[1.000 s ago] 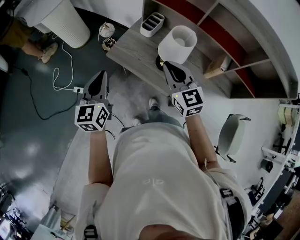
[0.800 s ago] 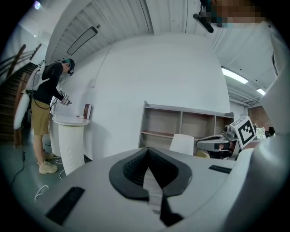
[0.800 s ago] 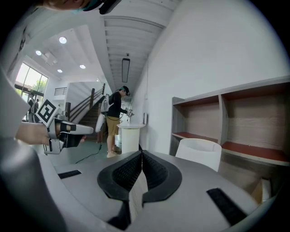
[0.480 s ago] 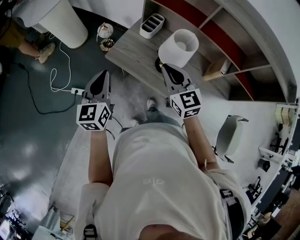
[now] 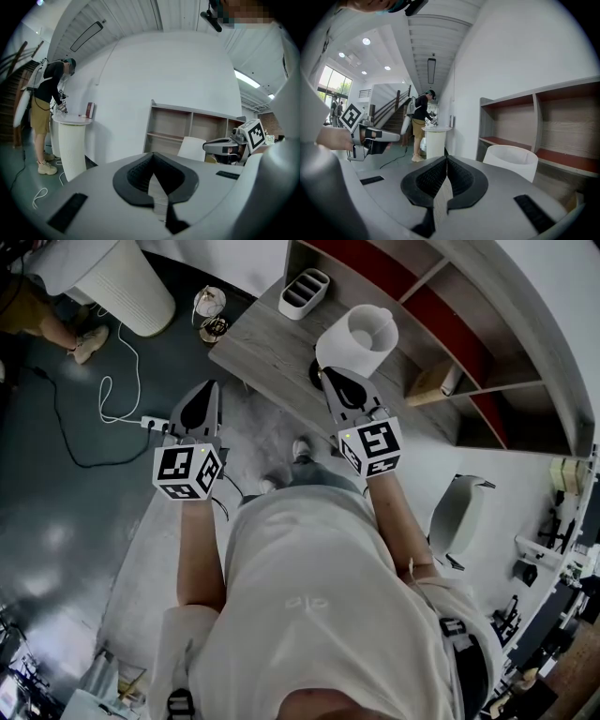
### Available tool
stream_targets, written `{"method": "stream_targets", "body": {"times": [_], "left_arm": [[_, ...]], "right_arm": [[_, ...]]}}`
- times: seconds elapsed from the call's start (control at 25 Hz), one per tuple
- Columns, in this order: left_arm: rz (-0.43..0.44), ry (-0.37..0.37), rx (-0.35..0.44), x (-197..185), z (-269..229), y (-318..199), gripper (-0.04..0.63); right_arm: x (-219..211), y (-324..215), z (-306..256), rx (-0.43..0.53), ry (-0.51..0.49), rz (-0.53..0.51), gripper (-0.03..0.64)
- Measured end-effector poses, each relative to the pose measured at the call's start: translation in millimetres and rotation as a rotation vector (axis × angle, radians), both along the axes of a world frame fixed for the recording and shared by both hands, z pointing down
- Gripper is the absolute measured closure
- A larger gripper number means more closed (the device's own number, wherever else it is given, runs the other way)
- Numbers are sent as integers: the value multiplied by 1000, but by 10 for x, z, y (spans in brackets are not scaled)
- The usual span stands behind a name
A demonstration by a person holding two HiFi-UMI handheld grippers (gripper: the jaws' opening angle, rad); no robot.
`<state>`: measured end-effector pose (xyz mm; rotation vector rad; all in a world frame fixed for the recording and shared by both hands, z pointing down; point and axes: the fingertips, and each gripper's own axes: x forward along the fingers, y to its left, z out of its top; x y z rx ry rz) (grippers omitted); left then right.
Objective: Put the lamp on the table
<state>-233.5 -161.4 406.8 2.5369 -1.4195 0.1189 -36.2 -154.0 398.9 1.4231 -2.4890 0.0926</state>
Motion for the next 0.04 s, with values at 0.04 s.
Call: {"method": "stream_targets", "body": {"times": [0.04], "left_arm": [[-2,0,-1,11,1,-14,580]], "right_arm": [[7,-14,-2,1,0,-2,586]]}}
